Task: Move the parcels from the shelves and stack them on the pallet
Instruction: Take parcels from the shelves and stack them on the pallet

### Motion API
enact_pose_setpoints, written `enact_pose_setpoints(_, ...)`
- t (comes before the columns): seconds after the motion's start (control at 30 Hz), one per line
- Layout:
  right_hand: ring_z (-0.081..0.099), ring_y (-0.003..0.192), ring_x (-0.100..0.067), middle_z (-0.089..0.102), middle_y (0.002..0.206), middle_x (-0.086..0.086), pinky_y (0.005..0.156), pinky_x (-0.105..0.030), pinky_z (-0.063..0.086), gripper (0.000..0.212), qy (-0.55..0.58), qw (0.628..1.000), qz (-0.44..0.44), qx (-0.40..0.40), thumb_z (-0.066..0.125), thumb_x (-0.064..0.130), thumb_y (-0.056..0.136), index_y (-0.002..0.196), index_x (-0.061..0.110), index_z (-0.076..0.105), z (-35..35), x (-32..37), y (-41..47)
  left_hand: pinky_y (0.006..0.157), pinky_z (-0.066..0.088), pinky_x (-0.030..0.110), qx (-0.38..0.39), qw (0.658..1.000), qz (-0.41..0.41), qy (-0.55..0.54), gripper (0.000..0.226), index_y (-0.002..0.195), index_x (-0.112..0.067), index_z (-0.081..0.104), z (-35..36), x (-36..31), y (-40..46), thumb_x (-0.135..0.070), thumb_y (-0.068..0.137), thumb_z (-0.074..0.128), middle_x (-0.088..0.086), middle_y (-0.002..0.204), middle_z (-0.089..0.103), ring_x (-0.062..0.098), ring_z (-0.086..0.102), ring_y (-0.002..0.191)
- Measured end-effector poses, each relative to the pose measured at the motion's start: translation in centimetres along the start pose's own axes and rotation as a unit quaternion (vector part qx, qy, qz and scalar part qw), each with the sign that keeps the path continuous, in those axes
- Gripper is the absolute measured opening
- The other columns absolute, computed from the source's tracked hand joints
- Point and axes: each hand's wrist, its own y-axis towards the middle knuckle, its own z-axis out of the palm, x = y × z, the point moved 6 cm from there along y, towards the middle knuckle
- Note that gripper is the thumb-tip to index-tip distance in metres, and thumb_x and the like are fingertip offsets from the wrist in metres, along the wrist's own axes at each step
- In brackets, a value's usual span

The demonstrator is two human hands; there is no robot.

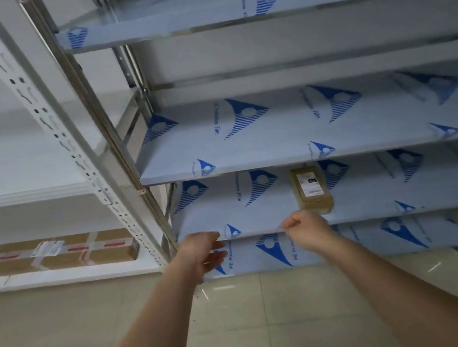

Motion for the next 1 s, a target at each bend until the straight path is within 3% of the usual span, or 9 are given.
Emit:
enact_pose_setpoints(0.13, 0.060, 0.108, -0.028, 0.064, 0.120, -0.016, 0.093, -0.042, 0.049, 0.027, -0.002, 0.999, 0.033, -0.016, 0.050, 0.009, 0.097, 0.116, 0.000, 0.066, -3.0, -1.0, 5.7, 0.070, 0.054, 0.032, 0.035, 0.999, -0.013, 0.025, 0.018, 0.111, 0.000, 0.062, 4.9, -3.0, 5.9, -0.012, 0.099, 0.055, 0.015, 0.097, 0.069, 0.025, 0.066, 0.078)
enact_pose_setpoints(0.27, 0.061, 0.091, -0.032, 0.062, 0.115, -0.029, 0.081, -0.044, 0.051, 0.030, -0.013, 0.997, 0.069, -0.020, 0.046, 0.005, 0.096, 0.116, -0.011, 0.061, -5.0, -3.8, 10.5, 0.073, 0.056, 0.033, 0.053, 0.997, -0.036, 0.042, 0.017, 0.110, -0.001, 0.063, 9.5, -3.8, 10.5, -0.012, 0.098, 0.057, 0.014, 0.096, 0.071, 0.026, 0.068, 0.081)
enact_pose_setpoints(0.37, 0.058, 0.084, -0.026, 0.064, 0.099, -0.016, 0.070, -0.031, 0.045, 0.025, -0.029, 0.995, 0.100, -0.003, 0.047, 0.007, 0.095, 0.108, -0.002, 0.066, -5.6, -7.4, 14.9, 0.072, 0.055, 0.032, 0.066, 0.995, -0.060, 0.048, 0.017, 0.110, -0.002, 0.062, 13.3, -3.1, 13.5, -0.012, 0.099, 0.055, 0.013, 0.099, 0.071, 0.028, 0.068, 0.088)
enact_pose_setpoints(0.47, 0.052, 0.073, -0.020, 0.056, 0.085, -0.009, 0.060, -0.024, 0.037, 0.013, -0.016, 0.992, 0.123, -0.004, 0.048, 0.004, 0.090, 0.084, 0.005, 0.059, -5.9, -11.5, 19.7, 0.075, 0.055, 0.032, 0.069, 0.995, -0.064, 0.035, 0.019, 0.113, 0.000, 0.061, 17.2, -1.9, 17.2, -0.011, 0.099, 0.054, 0.014, 0.104, 0.070, 0.028, 0.066, 0.089)
enact_pose_setpoints(0.6, 0.062, 0.088, -0.022, 0.064, 0.098, -0.006, 0.070, -0.032, 0.049, 0.014, -0.013, 0.993, 0.119, -0.003, 0.049, 0.014, 0.094, 0.098, 0.009, 0.061, -5.8, -16.7, 27.1, 0.093, 0.053, 0.038, 0.059, 0.997, -0.054, 0.011, 0.021, 0.116, -0.005, 0.059, 22.8, 0.4, 22.9, -0.016, 0.100, 0.052, 0.009, 0.117, 0.065, 0.026, 0.064, 0.102)
enact_pose_setpoints(0.7, 0.069, 0.084, -0.022, 0.070, 0.096, -0.004, 0.063, -0.030, 0.055, 0.016, -0.006, 0.993, 0.113, -0.027, 0.053, 0.024, 0.092, 0.101, 0.018, 0.065, -5.7, -20.5, 32.2, 0.095, 0.051, 0.039, 0.059, 0.997, -0.044, 0.017, 0.034, 0.128, -0.009, 0.055, 26.9, 2.0, 26.9, -0.028, 0.100, 0.053, 0.004, 0.125, 0.060, 0.023, 0.060, 0.110)
enact_pose_setpoints(0.73, 0.068, 0.085, -0.023, 0.070, 0.096, -0.005, 0.063, -0.029, 0.054, 0.018, -0.014, 0.993, 0.107, -0.037, 0.052, 0.027, 0.092, 0.102, 0.018, 0.064, -5.7, -21.7, 33.9, 0.094, 0.050, 0.038, 0.059, 0.997, -0.041, 0.021, 0.039, 0.132, -0.010, 0.053, 28.3, 2.4, 28.2, -0.031, 0.100, 0.053, 0.003, 0.128, 0.057, 0.022, 0.058, 0.112)
enact_pose_setpoints(0.87, 0.059, 0.107, -0.031, 0.060, 0.120, -0.012, 0.095, -0.046, 0.050, 0.043, -0.031, 0.986, 0.141, -0.087, 0.050, 0.035, 0.090, 0.126, 0.011, 0.052, -5.9, -26.1, 39.2, 0.100, 0.042, 0.037, 0.051, 0.998, -0.043, 0.017, 0.051, 0.144, -0.014, 0.043, 32.9, 4.0, 32.9, -0.039, 0.100, 0.050, 0.004, 0.144, 0.047, 0.024, 0.048, 0.126)
enact_pose_setpoints(1.0, 0.054, 0.115, -0.033, 0.054, 0.130, -0.015, 0.101, -0.046, 0.045, 0.055, -0.012, 0.984, 0.163, -0.073, 0.047, 0.043, 0.095, 0.135, 0.005, 0.043, -5.7, -29.7, 42.3, 0.109, 0.034, 0.040, 0.063, 0.997, -0.054, 0.010, 0.057, 0.149, -0.016, 0.037, 36.6, 5.4, 35.9, -0.043, 0.100, 0.048, 0.005, 0.154, 0.038, 0.027, 0.040, 0.137)
